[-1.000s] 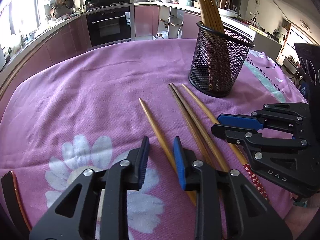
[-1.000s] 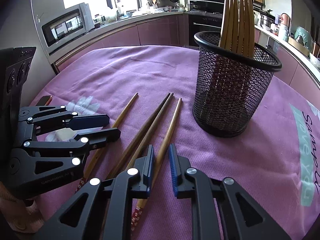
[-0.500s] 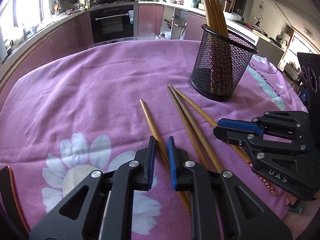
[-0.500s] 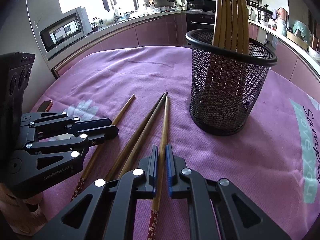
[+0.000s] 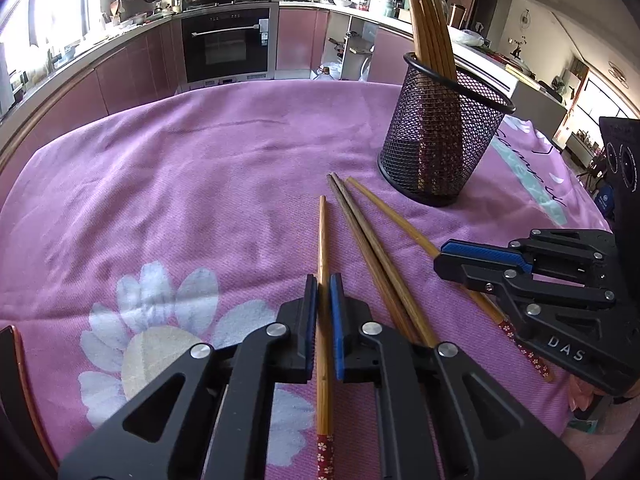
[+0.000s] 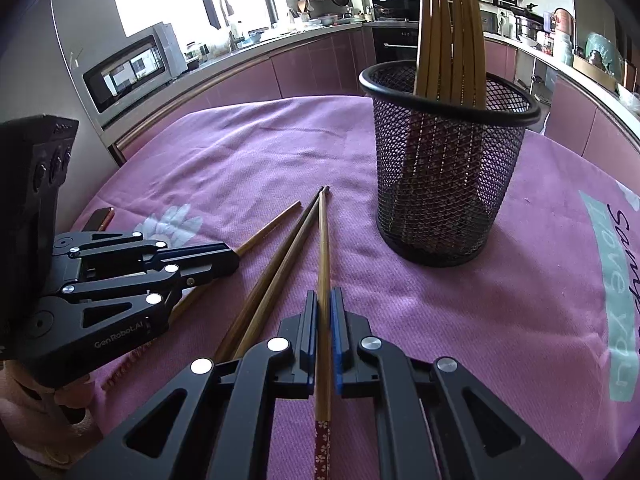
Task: Organize utensils
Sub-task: 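Lower the right gripper onto another chopstick and close on it, then lift the chopstick upright and lower it into the black mesh cup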
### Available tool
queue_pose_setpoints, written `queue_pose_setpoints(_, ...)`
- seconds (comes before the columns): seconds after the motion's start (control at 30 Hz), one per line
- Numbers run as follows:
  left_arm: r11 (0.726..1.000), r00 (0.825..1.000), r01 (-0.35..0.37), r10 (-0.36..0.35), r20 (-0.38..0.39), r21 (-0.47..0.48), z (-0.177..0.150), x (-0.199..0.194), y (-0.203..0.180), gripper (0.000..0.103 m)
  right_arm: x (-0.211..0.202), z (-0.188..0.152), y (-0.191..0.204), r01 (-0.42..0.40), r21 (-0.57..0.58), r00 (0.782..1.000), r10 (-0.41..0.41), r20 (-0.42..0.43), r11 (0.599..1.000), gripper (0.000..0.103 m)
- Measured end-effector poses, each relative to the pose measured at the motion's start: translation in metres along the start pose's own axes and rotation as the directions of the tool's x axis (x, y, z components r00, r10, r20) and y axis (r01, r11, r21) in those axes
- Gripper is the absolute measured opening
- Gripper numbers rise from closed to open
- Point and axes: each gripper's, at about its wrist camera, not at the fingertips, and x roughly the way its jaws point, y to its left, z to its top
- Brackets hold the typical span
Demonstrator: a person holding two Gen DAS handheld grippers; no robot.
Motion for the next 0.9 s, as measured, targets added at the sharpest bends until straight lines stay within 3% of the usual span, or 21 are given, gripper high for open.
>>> queue_pose_setpoints(0.4,0.999,0.999,0.035,-0.034,0.037,-0.018,0.005,-0.018,0.004,0.007,-0.018,-0.001,-0.010,-0.087,0.040,0.995,0.086,0.042,0.995,0.005)
queue_pose_setpoints(0.9,0.993,0.988,0.118,-0.116,0.099,-0.022,0.015,-0.047,0.002,0.007,-0.058,0.006,-0.014,-0.139,0.046,0.980,0.130,0.149,0.989,0.005)
